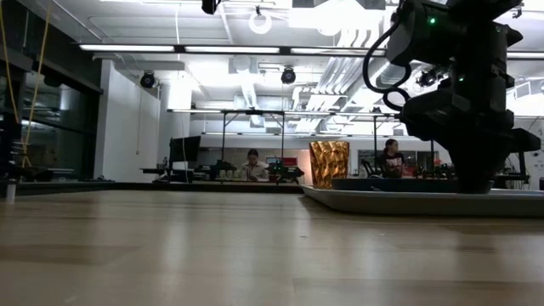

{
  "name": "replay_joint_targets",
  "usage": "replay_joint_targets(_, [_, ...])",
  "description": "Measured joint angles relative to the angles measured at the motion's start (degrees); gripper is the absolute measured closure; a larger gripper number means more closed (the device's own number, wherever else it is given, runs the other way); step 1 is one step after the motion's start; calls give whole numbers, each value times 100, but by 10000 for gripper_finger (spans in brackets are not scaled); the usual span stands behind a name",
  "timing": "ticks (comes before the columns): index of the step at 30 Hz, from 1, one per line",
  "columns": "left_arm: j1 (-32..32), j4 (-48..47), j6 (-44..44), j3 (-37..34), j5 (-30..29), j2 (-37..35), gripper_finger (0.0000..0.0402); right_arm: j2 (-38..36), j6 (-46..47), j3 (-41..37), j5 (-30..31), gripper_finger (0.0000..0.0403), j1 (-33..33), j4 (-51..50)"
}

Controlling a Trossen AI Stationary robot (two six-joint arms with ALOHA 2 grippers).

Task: Pick and place plate/cup/fork/spoon on tray
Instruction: Put the light orange fork on the gray tray to the bottom of the orange spoon, then return to Home Position

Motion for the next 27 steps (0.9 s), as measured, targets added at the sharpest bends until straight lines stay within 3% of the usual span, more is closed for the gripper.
replay_joint_targets(8, [0,2,0,0,-2,0,245,0,414,0,70,403,111,29])
replay_joint_targets(27, [2,2,2,0,-8,-1,245,-343,307,-22,378,403,104,-40])
